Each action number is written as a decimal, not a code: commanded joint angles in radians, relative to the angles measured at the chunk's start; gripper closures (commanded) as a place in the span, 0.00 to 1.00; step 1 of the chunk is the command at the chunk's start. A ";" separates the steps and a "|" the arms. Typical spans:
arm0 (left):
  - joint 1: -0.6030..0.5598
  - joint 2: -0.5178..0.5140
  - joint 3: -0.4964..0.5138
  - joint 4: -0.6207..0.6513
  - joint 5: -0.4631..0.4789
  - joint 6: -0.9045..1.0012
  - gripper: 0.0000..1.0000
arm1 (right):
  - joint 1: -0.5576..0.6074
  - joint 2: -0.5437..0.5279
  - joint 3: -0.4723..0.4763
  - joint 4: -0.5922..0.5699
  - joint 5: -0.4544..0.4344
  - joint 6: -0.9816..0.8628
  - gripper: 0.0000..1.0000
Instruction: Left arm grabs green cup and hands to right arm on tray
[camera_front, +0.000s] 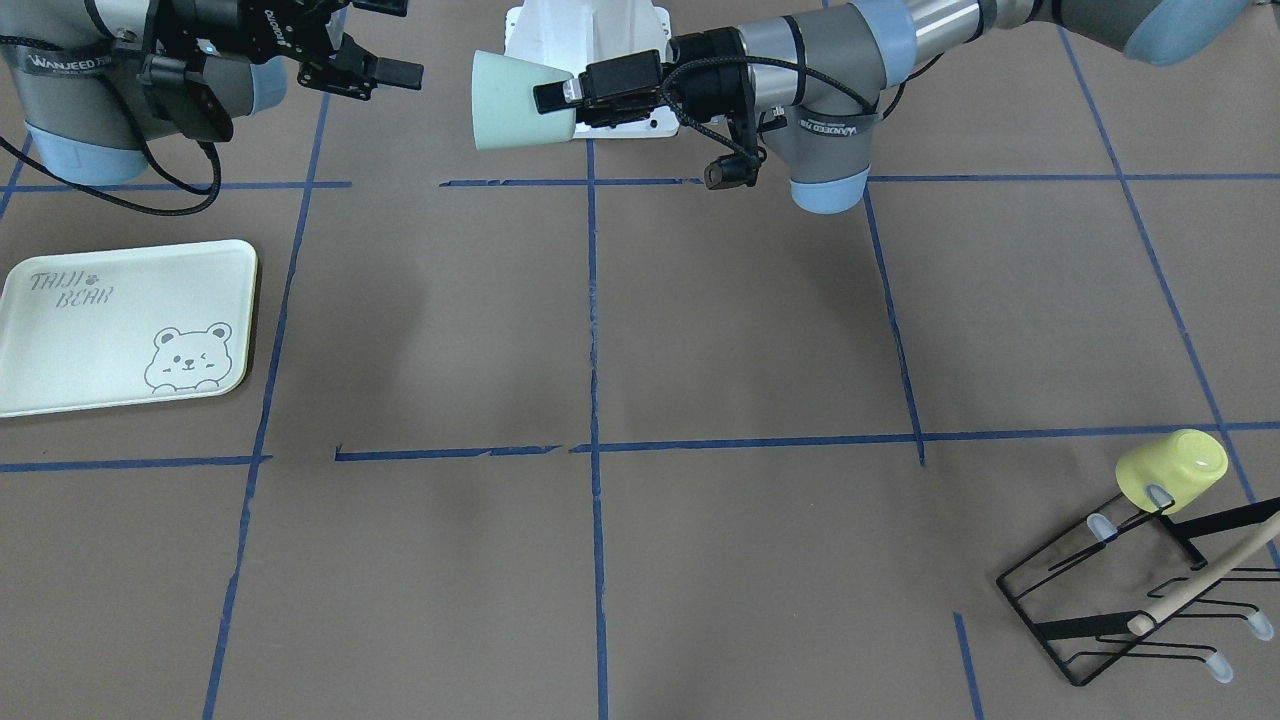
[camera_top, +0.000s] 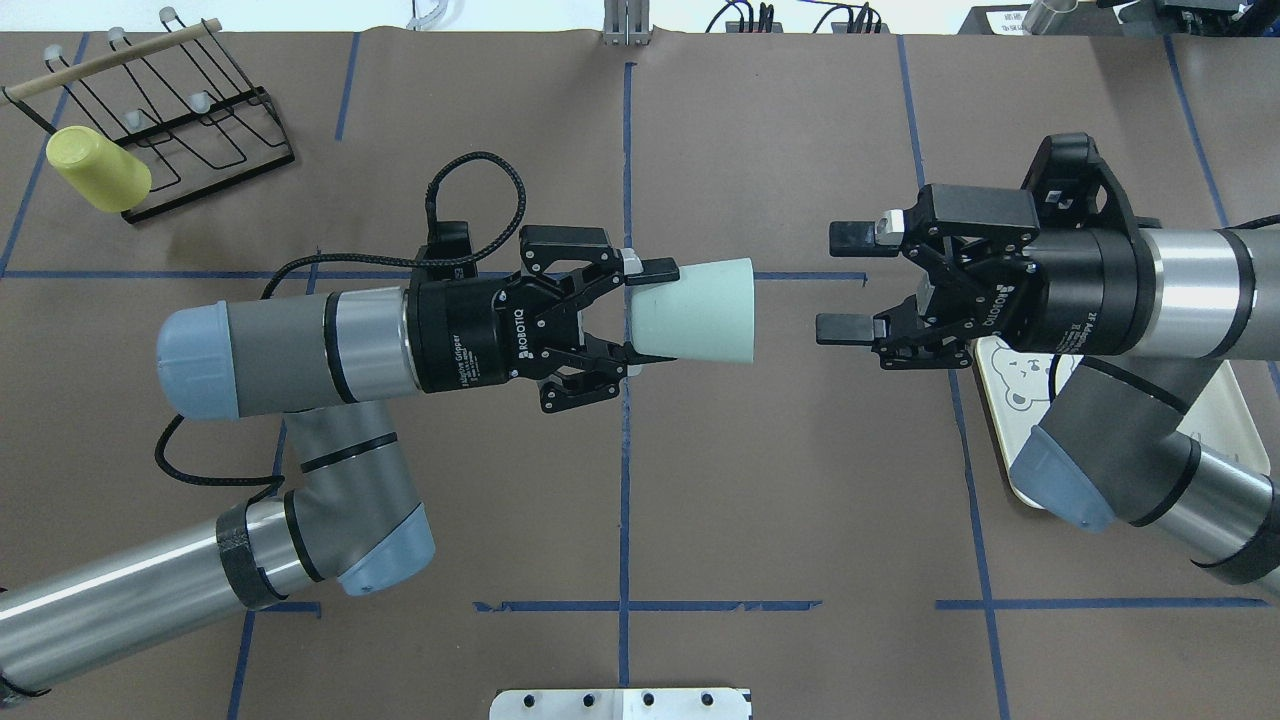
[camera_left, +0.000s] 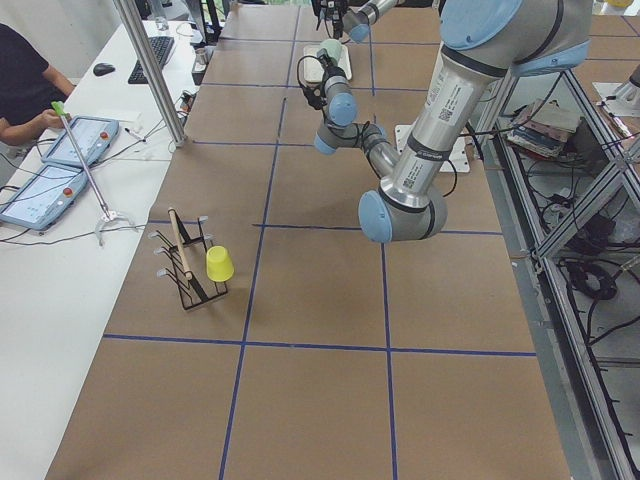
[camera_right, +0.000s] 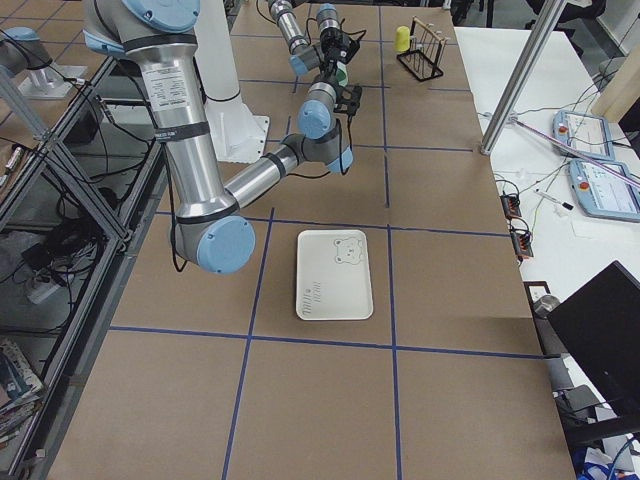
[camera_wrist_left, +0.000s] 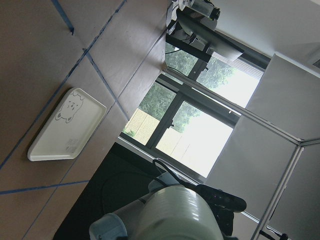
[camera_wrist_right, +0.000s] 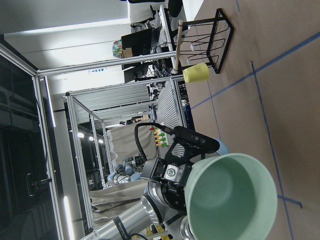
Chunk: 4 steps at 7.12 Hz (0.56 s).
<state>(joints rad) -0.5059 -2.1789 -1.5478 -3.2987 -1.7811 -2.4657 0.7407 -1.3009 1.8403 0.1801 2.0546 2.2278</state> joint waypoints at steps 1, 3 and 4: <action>0.013 -0.007 0.000 -0.016 0.000 -0.003 0.95 | -0.027 0.000 0.004 0.015 -0.019 0.001 0.03; 0.023 -0.013 0.002 -0.016 -0.001 -0.003 0.95 | -0.041 0.015 0.004 0.015 -0.066 0.000 0.04; 0.036 -0.013 0.000 -0.016 -0.001 -0.003 0.95 | -0.041 0.022 0.002 0.013 -0.079 0.000 0.04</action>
<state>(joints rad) -0.4817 -2.1906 -1.5473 -3.3147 -1.7820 -2.4682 0.7017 -1.2882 1.8435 0.1943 1.9945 2.2275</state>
